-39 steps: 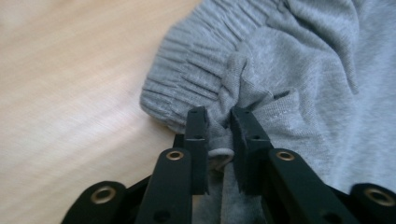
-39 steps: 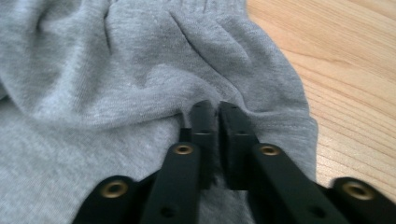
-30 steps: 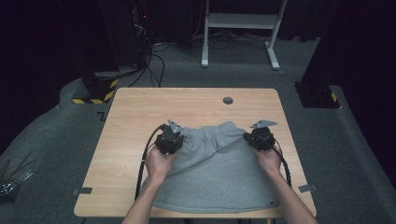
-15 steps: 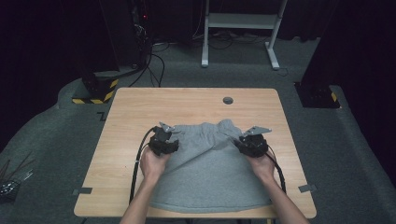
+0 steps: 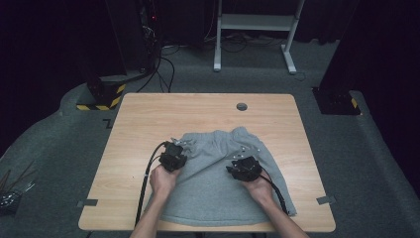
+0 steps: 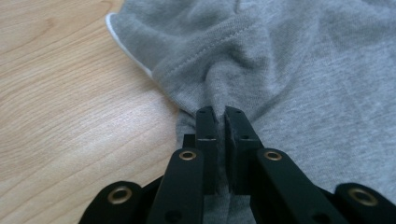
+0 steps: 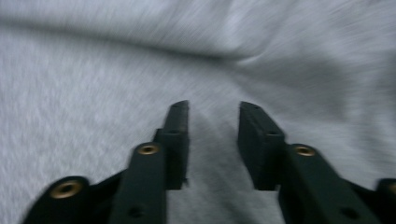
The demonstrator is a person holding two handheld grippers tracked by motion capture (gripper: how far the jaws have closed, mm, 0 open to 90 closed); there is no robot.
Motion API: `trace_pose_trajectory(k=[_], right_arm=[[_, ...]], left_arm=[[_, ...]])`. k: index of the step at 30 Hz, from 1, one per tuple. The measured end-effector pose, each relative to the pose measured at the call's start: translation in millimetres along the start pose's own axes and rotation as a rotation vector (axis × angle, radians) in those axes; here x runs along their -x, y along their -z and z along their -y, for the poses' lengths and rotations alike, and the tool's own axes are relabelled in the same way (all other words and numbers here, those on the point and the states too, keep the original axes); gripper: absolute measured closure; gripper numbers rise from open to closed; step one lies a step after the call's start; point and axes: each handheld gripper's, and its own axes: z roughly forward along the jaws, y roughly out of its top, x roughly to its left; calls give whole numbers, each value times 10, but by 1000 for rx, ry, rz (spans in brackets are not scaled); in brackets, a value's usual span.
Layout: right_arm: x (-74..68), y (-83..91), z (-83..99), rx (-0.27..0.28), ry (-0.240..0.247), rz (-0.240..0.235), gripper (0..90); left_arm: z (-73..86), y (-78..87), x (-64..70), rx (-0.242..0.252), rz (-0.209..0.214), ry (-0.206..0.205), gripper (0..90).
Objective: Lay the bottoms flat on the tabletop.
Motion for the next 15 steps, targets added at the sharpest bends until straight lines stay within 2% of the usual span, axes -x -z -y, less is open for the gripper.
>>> trace_pose_trajectory(k=[3,6,8,10,12,14,15], right_arm=[[-22,27,16,-4,51,-29,853],[-34,92,68,-19,103,-34,888],[-16,150,122,-25,114,-36,891],[17,197,174,-23,103,-36,889],[39,230,203,-18,90,-30,850],[39,282,220,17,72,-10,743],[43,318,225,34,60,-6,706]], left_arm=[[-21,25,-61,29,-34,4,860],[-35,14,-191,58,-75,47,861],[-34,-16,-290,64,-81,89,857],[-33,-40,-295,68,-87,95,822],[-32,-22,-236,73,-92,67,709],[-11,44,-155,87,-98,29,588],[13,91,-119,96,-103,8,561]])
